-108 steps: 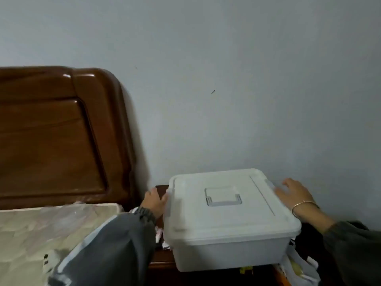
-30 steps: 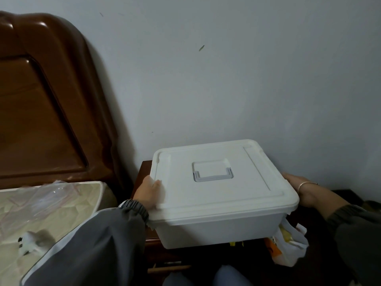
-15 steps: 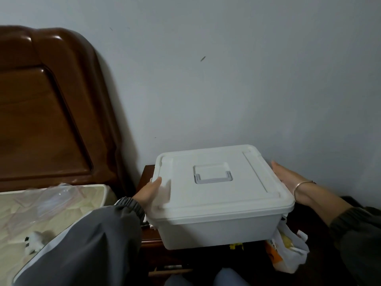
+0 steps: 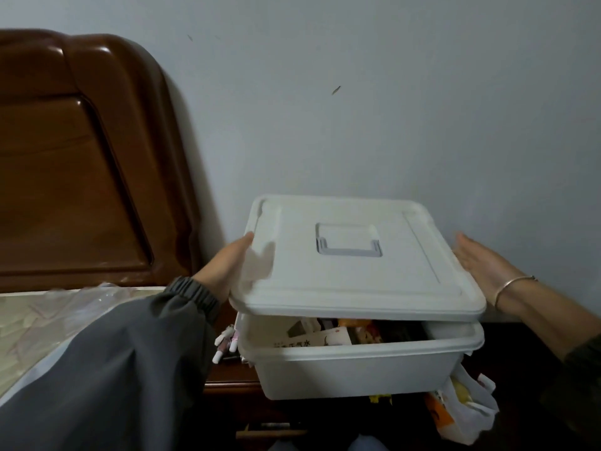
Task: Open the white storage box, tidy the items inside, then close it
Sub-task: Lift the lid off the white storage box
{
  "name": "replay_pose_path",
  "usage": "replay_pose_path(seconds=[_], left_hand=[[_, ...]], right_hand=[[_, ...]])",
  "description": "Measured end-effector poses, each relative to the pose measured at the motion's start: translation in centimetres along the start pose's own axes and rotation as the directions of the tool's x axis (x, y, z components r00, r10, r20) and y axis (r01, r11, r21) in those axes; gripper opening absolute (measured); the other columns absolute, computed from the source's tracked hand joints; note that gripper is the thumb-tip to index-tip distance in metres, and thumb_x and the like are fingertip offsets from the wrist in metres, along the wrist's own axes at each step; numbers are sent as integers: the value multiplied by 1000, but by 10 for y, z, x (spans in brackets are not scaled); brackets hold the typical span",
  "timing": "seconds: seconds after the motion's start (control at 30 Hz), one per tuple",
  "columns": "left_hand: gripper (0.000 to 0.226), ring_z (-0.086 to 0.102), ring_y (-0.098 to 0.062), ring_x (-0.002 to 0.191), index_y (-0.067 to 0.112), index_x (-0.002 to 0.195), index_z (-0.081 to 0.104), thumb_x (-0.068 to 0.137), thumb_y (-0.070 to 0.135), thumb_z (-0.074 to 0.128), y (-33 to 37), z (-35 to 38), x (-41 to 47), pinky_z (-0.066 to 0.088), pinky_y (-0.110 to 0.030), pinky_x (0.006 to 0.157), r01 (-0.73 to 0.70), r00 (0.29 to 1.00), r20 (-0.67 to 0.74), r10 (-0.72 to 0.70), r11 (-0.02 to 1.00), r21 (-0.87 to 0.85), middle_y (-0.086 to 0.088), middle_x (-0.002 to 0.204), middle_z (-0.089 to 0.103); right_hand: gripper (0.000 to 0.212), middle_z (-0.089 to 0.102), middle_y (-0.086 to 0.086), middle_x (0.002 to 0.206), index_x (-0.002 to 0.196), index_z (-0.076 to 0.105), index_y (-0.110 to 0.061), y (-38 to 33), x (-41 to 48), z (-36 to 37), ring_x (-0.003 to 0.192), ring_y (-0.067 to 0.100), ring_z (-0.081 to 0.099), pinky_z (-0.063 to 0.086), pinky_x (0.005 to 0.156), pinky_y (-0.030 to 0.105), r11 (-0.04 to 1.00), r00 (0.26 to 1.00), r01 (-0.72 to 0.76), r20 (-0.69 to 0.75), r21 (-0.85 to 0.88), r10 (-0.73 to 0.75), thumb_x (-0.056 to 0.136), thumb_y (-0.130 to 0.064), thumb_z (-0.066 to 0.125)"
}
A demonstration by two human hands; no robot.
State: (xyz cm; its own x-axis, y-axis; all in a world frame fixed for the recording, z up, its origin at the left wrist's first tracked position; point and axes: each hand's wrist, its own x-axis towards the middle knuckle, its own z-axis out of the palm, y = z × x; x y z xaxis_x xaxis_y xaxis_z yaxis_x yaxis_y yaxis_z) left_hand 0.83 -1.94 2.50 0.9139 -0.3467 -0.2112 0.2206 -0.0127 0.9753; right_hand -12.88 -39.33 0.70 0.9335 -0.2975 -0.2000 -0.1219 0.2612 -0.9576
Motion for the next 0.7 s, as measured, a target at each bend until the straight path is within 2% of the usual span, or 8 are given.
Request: replay_pose_path(seconds=[0.1, 0.2, 0.3, 0.4, 0.47, 0.5, 0.6, 0.7], left_hand=[[40, 64, -26, 92, 11, 118, 62, 97, 39, 43, 30, 2, 16, 52, -35, 74, -159, 976, -151, 158, 987, 3, -11, 108, 67], [27, 66, -16, 69, 22, 85, 71, 86, 39, 51, 59, 4, 41, 54, -28, 58, -290, 915, -285, 286, 956, 29, 1, 81, 70], [35, 69, -17, 80, 28, 78, 72, 82, 51, 46, 74, 5, 72, 58, -35, 70, -302, 916, -259, 307, 951, 58, 5, 83, 73], [47, 70, -13, 87, 35, 89, 71, 87, 63, 33, 72, 4, 112, 55, -33, 75, -300, 926, -241, 292, 954, 5, 13, 88, 75], [55, 64, -13, 100, 32, 113, 64, 89, 64, 27, 68, 5, 141, 51, -36, 89, -299, 921, -263, 288, 954, -3, 9, 108, 71], [60, 61, -14, 107, 29, 125, 58, 90, 64, 25, 65, 5, 155, 47, -37, 97, -292, 921, -272, 278, 956, -11, 6, 121, 66], [66, 53, -17, 120, 22, 139, 46, 92, 62, 22, 57, 6, 195, 38, -40, 109, -285, 922, -275, 273, 958, -6, 1, 135, 56], [69, 46, -18, 129, 22, 144, 39, 92, 63, 20, 48, 8, 228, 32, -41, 113, -273, 924, -273, 268, 962, 22, 1, 143, 48]], right_hand=[[27, 73, -3, 77, 98, 62, -15, -24, 13, 0, 72, 11, 69, 57, 64, 24, 987, 982, 160, -94, -29, -162, 98, -31, 41], [18, 70, -4, 71, 85, 62, -16, -52, 31, 3, 65, 6, 66, 56, 64, 21, 949, 933, 309, -171, -63, -316, 95, -14, 47], [20, 68, -3, 76, 85, 62, -16, -77, 57, 9, 72, 8, 63, 53, 72, 21, 927, 915, 362, -154, -99, -374, 94, -11, 45], [22, 69, -20, 76, 89, 63, -21, -92, 91, 21, 71, -8, 64, 48, 65, 9, 902, 893, 386, -168, -195, -418, 96, -14, 43], [19, 65, -23, 86, 96, 62, -23, -96, 117, 27, 71, -16, 59, 41, 58, 4, 880, 876, 393, -181, -268, -446, 96, -18, 44], [19, 62, -21, 94, 106, 60, -25, -97, 132, 29, 78, -15, 57, 39, 60, 3, 868, 873, 391, -177, -306, -455, 96, -21, 45], [30, 53, -13, 116, 124, 51, -27, -95, 177, 25, 112, 3, 51, 32, 86, 13, 845, 874, 351, -183, -404, -450, 94, -30, 47], [39, 46, -6, 124, 129, 44, -27, -83, 214, 13, 120, 12, 43, 29, 100, 29, 838, 875, 292, -226, -461, -429, 92, -37, 50]])
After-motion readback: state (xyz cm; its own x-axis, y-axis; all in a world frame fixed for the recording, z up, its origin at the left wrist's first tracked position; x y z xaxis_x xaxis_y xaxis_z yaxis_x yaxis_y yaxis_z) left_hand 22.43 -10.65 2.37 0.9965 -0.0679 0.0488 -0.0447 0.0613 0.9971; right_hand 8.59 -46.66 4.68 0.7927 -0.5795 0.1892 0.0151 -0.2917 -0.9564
